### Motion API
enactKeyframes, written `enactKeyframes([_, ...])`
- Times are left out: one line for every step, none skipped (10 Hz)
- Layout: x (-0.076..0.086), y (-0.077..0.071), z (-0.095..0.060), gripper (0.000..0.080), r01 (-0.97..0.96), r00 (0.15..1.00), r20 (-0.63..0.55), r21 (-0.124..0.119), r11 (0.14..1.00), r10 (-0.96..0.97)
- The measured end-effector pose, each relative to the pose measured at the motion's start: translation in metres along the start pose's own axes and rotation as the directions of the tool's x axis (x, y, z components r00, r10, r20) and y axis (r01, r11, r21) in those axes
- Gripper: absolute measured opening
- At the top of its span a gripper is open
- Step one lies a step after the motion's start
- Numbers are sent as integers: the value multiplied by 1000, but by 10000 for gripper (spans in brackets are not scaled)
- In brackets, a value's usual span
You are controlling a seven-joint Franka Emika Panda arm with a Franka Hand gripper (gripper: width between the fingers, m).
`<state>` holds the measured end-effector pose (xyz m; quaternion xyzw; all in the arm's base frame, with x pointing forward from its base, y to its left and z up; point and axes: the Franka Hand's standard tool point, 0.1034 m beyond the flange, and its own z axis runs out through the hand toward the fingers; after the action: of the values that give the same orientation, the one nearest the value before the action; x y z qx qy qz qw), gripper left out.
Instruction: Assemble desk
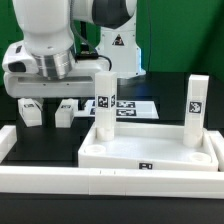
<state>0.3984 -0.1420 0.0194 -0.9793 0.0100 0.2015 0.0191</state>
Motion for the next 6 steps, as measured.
enactKeyframes([1, -1, 3, 649, 3, 1000, 6, -2, 1000, -3])
enactKeyframes([3, -2, 5, 649, 4, 1000, 17, -4, 1000, -4])
enactKeyframes([6, -2, 4, 649, -3, 999, 32, -2, 1000, 3])
enactKeyframes([9, 0, 3, 649, -3, 1000, 31, -4, 1000, 3])
enactKeyframes([10, 2, 3, 649, -1, 1000, 30, -5, 1000, 1])
enactKeyframes([10, 4, 2, 649, -1, 1000, 28, -5, 1000, 1])
